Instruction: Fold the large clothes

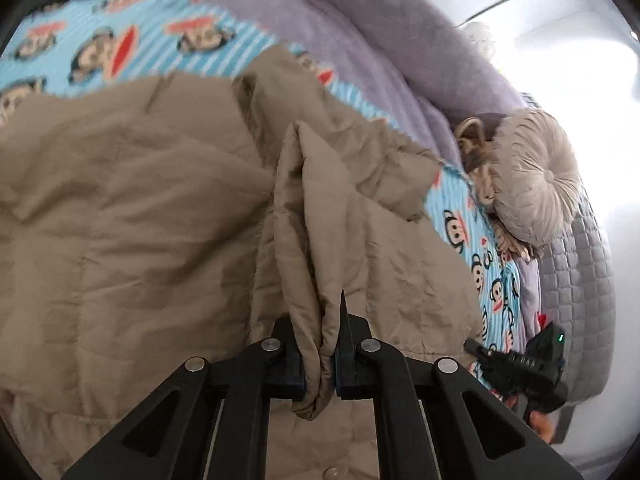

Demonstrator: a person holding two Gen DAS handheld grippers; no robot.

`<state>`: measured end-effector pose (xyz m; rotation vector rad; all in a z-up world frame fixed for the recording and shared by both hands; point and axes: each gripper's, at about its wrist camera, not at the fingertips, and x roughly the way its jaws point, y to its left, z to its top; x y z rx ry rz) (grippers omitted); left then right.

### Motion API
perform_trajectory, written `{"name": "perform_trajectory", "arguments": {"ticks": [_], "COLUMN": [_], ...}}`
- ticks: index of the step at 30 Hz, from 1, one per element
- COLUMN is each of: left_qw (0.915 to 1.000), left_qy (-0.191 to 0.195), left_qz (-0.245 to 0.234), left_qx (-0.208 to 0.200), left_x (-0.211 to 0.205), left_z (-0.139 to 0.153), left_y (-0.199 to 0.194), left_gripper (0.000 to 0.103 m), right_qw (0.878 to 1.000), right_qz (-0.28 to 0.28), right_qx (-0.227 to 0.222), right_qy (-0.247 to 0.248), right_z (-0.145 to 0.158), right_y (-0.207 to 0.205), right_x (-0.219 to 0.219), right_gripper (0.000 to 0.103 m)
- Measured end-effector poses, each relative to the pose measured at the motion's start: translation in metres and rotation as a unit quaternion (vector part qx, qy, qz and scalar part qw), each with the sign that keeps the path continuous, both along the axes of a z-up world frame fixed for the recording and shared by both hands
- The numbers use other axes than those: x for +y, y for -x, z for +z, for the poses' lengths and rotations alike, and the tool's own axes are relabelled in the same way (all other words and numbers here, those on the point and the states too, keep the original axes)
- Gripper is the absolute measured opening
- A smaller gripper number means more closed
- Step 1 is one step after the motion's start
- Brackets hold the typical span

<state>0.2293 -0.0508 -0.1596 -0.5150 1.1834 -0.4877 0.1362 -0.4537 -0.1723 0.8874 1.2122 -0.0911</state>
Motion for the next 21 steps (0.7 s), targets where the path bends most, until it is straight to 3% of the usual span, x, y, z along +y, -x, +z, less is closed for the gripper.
{"name": "perform_trajectory", "arguments": {"ticks": [2, 6, 10, 16, 21], "left_qw": [0.9994, 0.997, 0.9953, 0.9875, 0.9872], "left_qy": [-0.027, -0.071, -0.082, -0.147, -0.147], "left_qz": [0.008, 0.027, 0.041, 0.057, 0.033], "left_qx": [-0.022, 0.015, 0.03, -0.01, -0.052], "left_x": [0.012, 0.036, 0.048, 0.07, 0.055], "left_z": [0.006, -0.021, -0.028, 0.019, 0.051], "left_y": [0.013, 0.02, 0.026, 0.047, 0.033], "left_gripper": [0.01, 0.01, 0.014, 0.014, 0.014], "right_qw": [0.999, 0.995, 0.993, 0.994, 0.993], "right_qz": [0.025, 0.082, 0.1, 0.099, 0.101], "right_qx": [-0.016, -0.017, 0.007, 0.005, 0.004], "right_qy": [0.015, 0.045, 0.06, 0.055, 0.06], "right_z": [0.006, 0.002, -0.023, -0.023, -0.02], "right_y": [-0.006, -0.016, -0.019, -0.023, -0.015], "right_x": [0.01, 0.043, 0.057, 0.053, 0.052], "right_gripper": [0.006, 0.006, 0.006, 0.006, 0.006]}}
